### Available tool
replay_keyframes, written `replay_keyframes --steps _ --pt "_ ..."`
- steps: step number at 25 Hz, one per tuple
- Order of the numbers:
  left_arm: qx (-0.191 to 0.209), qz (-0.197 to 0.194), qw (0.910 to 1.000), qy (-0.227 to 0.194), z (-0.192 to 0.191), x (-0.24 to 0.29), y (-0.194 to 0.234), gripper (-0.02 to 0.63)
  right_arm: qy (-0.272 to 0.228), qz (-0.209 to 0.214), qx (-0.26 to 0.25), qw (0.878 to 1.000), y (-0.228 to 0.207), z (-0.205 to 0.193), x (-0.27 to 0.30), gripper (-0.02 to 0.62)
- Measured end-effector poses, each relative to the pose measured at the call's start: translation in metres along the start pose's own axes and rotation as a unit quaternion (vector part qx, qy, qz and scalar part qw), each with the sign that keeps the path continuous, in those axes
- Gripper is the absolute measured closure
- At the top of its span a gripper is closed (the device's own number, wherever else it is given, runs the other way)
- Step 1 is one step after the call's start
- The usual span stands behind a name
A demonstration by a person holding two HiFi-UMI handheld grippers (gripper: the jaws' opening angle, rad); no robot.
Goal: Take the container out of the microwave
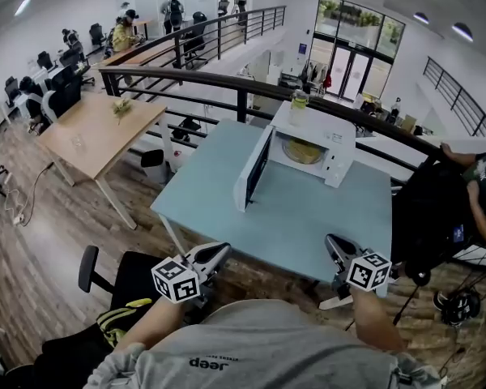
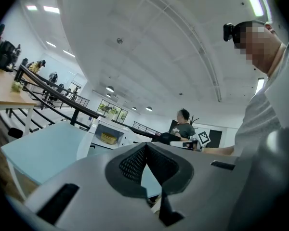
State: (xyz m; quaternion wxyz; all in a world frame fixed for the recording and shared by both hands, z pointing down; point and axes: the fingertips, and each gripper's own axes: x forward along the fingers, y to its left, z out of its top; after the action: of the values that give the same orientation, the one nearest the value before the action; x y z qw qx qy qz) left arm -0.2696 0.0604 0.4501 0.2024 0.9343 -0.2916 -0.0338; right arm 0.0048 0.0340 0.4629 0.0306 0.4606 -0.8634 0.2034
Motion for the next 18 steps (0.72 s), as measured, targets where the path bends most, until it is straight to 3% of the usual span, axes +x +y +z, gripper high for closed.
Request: replay_keyframes --steps 9,18 --pt "0.004 0.026 0.9996 -0.004 0.008 0.120 -0.004 0.592 0.001 0.036 0.016 0.999 -0.115 0.024 0.009 0.578" --pt "0.003 0.038 0.9993 -0.004 0.018 0.252 -0.007 0.592 0.020 0.064 -0.004 0.998 -0.212 0.056 0.018 0.578"
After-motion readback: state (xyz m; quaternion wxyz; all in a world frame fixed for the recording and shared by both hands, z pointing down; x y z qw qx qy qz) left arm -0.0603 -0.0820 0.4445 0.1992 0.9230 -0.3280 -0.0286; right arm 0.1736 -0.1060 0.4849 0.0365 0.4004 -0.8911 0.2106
